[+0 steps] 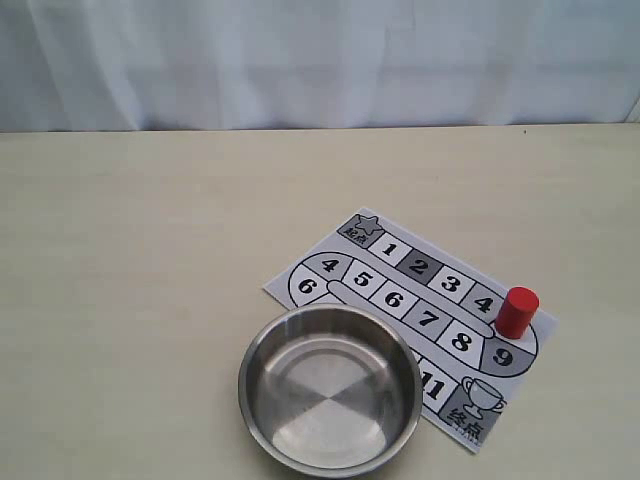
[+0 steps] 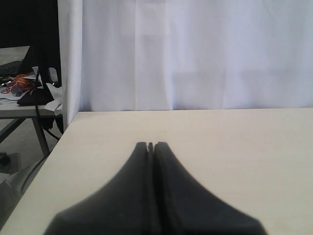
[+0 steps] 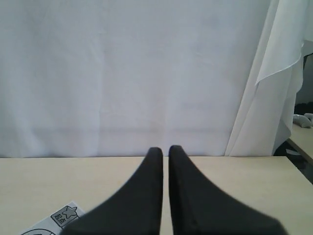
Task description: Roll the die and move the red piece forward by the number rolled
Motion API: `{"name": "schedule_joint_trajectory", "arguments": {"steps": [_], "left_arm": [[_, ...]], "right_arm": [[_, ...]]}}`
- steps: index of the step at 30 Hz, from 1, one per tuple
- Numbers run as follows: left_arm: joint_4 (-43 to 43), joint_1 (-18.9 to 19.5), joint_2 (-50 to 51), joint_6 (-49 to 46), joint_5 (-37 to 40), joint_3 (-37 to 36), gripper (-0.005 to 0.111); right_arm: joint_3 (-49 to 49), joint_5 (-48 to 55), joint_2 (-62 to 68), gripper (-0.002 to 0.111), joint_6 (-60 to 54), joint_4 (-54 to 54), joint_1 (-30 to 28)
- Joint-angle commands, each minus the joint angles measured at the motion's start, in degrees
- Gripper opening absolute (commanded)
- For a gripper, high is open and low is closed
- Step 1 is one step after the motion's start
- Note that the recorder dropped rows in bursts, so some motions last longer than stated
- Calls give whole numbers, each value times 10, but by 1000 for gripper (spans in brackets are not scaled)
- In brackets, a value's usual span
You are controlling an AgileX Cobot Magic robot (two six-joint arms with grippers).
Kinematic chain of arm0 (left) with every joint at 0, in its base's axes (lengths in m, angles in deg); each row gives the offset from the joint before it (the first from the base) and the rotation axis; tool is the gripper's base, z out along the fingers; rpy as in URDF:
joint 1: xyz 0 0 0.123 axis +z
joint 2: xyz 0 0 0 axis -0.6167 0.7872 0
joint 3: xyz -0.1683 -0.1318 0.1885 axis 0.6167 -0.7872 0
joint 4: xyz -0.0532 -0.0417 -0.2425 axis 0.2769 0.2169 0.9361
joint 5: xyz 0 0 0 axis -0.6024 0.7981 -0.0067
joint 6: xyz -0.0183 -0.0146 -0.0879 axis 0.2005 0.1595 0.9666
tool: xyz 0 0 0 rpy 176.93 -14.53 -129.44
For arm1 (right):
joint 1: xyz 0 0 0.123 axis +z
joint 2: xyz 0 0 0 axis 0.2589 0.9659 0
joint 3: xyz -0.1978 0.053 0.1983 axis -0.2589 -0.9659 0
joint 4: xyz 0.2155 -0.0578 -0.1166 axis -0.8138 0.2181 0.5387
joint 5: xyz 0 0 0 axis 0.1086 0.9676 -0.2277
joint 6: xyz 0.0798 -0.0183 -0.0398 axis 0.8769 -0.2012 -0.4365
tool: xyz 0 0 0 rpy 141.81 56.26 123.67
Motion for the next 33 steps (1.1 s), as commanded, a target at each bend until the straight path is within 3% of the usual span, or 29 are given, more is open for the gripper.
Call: {"name": "schedule_joint_trajectory", "arguments": {"steps": [1,6,19,27,33], "left_arm": [[1,0,-1,1,-5,3,0],[1,0,-1,1,-5,3,0],[1,0,-1,1,-6,3,0],[1,0,-1,1,-6,3,0],[1,0,-1,1,-6,3,0]], "right_arm": [[4,42,-57,4,-3,-1,-2],[4,49,-146,4,-3,-1,-2],[-5,64,-150,4,-15,12,53],[-14,16,-150,4,-15,12,56],[-76,-28,-150,4,-15,12,56]]}}
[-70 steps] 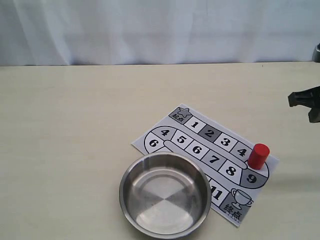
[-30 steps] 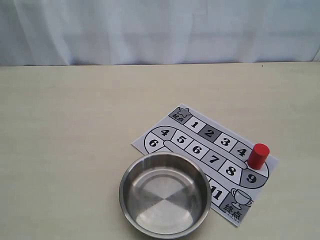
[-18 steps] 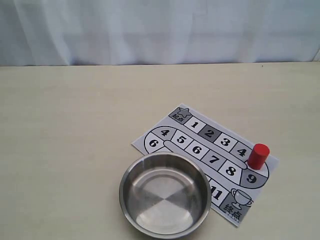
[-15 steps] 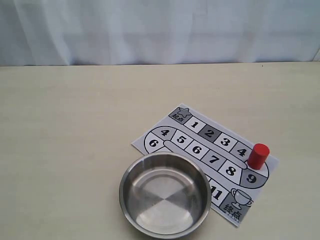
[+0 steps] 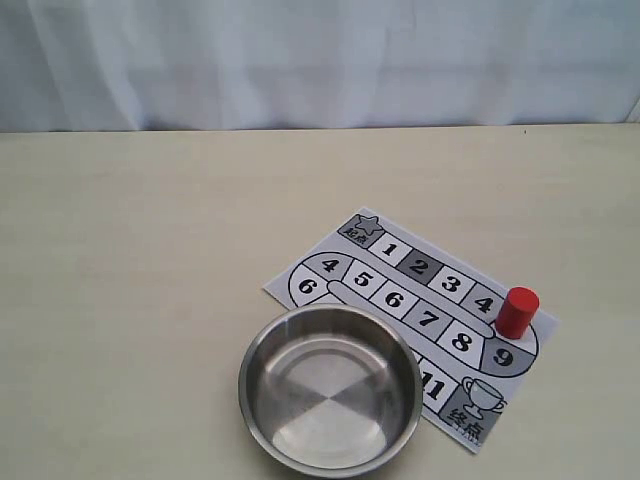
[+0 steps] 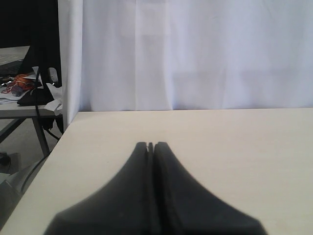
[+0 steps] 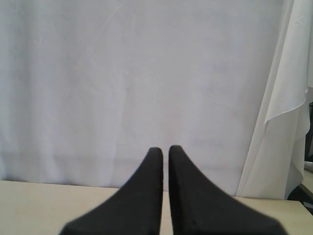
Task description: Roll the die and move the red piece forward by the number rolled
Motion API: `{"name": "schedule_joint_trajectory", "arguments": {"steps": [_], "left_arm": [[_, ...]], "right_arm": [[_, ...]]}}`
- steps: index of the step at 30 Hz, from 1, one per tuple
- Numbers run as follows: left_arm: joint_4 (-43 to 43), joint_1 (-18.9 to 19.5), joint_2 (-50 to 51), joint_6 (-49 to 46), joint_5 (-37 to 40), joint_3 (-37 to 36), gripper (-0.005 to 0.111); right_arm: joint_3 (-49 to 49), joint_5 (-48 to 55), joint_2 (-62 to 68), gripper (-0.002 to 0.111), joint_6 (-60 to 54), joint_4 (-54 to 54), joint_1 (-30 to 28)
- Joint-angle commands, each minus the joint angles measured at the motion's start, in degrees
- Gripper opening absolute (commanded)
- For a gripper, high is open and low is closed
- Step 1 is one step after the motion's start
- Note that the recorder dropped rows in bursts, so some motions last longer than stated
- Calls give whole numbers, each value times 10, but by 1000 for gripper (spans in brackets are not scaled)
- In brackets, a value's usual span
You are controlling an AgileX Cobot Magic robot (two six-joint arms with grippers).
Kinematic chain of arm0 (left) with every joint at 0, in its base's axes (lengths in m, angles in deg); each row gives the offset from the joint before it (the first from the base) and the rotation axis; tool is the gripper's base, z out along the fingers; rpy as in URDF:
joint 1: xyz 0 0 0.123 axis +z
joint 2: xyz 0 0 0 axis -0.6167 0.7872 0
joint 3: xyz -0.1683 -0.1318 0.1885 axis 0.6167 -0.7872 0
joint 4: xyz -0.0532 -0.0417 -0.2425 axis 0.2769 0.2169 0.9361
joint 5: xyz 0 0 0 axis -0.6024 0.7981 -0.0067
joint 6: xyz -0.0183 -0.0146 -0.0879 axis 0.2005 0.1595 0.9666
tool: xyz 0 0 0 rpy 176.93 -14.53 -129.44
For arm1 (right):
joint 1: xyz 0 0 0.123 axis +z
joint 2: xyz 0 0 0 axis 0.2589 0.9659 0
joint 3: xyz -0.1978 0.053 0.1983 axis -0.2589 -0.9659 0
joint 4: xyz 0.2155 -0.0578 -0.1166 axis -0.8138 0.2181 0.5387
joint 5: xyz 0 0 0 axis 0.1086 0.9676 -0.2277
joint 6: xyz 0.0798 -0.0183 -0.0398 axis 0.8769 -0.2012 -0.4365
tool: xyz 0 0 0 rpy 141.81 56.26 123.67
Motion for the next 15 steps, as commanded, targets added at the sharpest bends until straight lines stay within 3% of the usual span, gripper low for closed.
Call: {"name": "schedule_joint_trajectory", "arguments": {"steps": [1,15], "left_arm": [[1,0,-1,1,-6,3,0],[2,0,-1,1,-6,3,0]], "right_arm": [[-58,-45,-1,4,-3,6,3],[-377,-362,-1,4,-3,6,3]]}}
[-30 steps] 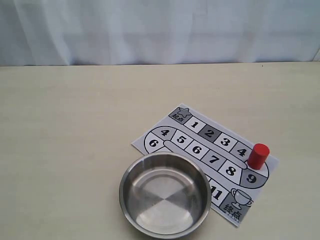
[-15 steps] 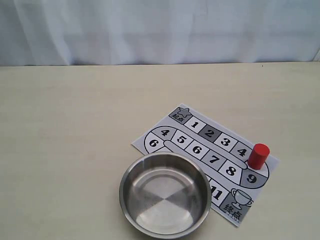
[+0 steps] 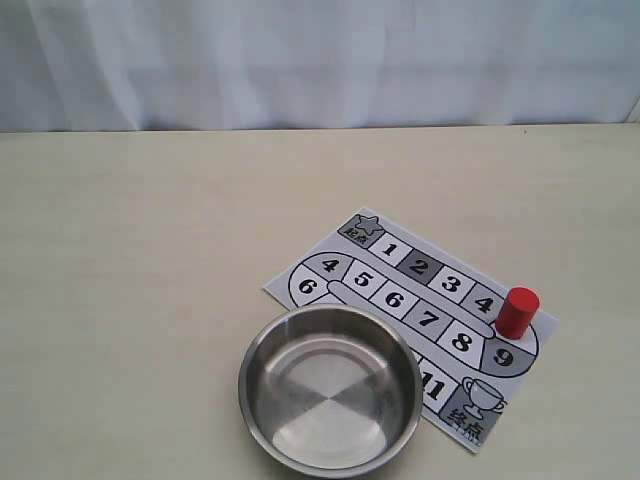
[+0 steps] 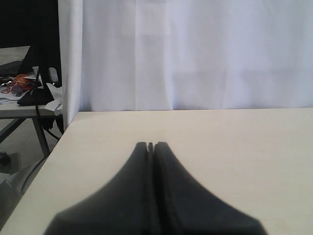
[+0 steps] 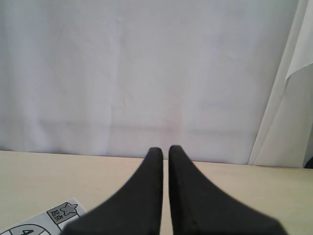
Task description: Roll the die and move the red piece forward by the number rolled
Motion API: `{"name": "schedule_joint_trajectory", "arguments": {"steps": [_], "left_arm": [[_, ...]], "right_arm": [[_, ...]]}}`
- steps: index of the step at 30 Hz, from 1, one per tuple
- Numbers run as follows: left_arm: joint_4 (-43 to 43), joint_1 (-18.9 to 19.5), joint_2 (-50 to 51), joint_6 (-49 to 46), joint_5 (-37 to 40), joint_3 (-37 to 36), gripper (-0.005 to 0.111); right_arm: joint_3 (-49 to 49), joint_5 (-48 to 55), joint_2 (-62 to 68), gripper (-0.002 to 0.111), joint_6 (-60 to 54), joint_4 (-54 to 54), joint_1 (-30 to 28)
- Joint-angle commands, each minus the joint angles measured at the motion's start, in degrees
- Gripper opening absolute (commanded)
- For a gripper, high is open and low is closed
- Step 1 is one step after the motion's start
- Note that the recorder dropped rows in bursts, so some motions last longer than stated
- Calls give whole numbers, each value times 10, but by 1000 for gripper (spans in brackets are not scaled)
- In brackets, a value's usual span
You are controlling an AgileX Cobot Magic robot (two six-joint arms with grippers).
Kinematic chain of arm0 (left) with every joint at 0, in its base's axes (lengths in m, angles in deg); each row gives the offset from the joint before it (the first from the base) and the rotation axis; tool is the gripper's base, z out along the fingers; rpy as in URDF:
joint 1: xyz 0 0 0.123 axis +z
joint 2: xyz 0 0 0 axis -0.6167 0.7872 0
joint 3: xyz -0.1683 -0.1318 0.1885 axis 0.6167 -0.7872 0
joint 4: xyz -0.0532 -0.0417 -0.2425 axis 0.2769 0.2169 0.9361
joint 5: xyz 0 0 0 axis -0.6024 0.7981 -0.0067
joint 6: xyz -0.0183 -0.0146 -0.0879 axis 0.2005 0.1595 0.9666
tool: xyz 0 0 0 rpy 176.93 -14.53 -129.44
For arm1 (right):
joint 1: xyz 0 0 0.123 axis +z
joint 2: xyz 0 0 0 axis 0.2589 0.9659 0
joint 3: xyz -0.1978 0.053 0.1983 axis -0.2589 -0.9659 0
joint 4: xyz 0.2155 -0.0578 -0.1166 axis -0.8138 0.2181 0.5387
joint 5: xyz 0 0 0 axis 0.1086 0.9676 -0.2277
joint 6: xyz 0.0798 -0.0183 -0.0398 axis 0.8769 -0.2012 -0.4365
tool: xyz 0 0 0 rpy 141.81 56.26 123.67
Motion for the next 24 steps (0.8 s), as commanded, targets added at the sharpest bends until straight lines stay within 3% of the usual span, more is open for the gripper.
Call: {"name": "schedule_joint_trajectory", "arguments": {"steps": [1,11,15,24], "left_arm": [[2,0,-1,1,-6,3,0],[2,0,-1,1,-6,3,0],[0,0,-1,1,-8,3,0],[0,0,-1,1,-8,3,0]], "right_arm": [[-96,-140,-3,4,-2,6,2],[-241,-223,-3,4,-20,6,2],[-246,-169,-3,4,-42,8,2],[-246,-171,-3,4,-33,1,2]]}}
